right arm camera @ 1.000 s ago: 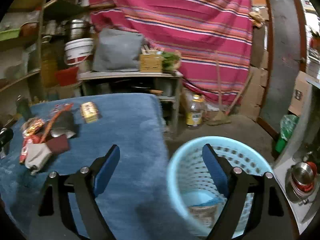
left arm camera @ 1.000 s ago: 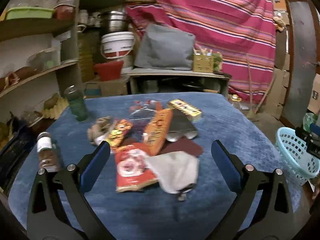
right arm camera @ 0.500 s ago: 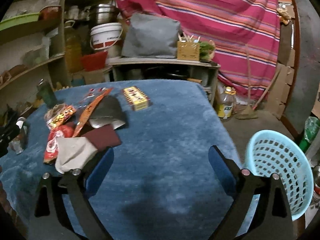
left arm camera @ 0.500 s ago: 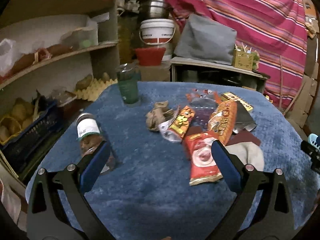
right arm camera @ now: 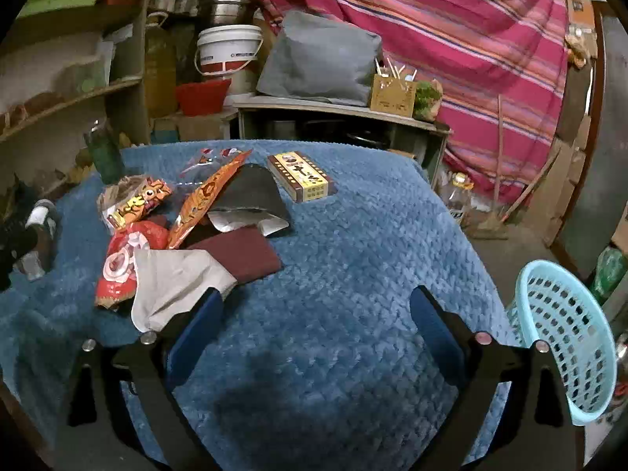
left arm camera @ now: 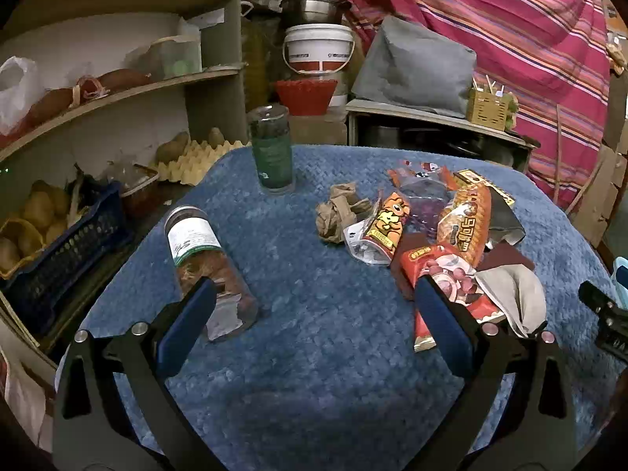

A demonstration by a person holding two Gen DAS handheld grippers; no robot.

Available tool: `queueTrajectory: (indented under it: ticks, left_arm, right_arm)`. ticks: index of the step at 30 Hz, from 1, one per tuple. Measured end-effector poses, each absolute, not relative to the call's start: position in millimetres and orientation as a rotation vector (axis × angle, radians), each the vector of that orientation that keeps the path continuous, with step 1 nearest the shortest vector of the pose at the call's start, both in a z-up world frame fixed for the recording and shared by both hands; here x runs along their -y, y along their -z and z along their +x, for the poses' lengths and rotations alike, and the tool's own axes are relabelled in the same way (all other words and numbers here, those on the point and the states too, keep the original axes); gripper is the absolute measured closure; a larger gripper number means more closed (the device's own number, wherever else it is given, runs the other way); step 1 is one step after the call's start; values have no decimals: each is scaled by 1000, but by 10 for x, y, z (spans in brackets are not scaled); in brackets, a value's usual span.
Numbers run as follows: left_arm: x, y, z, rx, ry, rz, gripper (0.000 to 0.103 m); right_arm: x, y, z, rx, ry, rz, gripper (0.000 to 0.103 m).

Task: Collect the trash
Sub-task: 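Return to the table and grasp the white cloth with the right tool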

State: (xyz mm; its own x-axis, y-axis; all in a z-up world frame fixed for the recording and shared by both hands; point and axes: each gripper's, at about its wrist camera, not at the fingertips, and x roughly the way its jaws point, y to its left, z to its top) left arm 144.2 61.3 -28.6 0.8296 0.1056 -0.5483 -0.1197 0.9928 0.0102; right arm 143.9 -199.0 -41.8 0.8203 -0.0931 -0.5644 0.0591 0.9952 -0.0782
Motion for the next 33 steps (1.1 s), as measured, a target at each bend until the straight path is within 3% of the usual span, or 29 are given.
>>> queueTrajectory:
  ticks: [23, 24, 27, 29, 33]
  left_arm:
    - [-577, 493, 1631, -663, -118, 21, 5]
    - [-585, 504, 1642, -666, -119, 25, 5]
    - [-591, 553, 1701, -685, -114, 30, 5]
    - [-575, 574, 1753, -696, -108, 26, 5]
    - [-551, 587, 1837, -705, -91, -10, 5]
  right_arm:
    - [1467, 732, 1870, -722, -16, -42, 10]
    - [1446, 749, 1896, -734, -26, -44, 12]
    - [1404, 817, 1977, -779, -94, -35, 35]
    - [1399, 832, 2008, -793, -158, -4, 58]
    - [1409, 801, 1969, -777, -229, 18, 78]
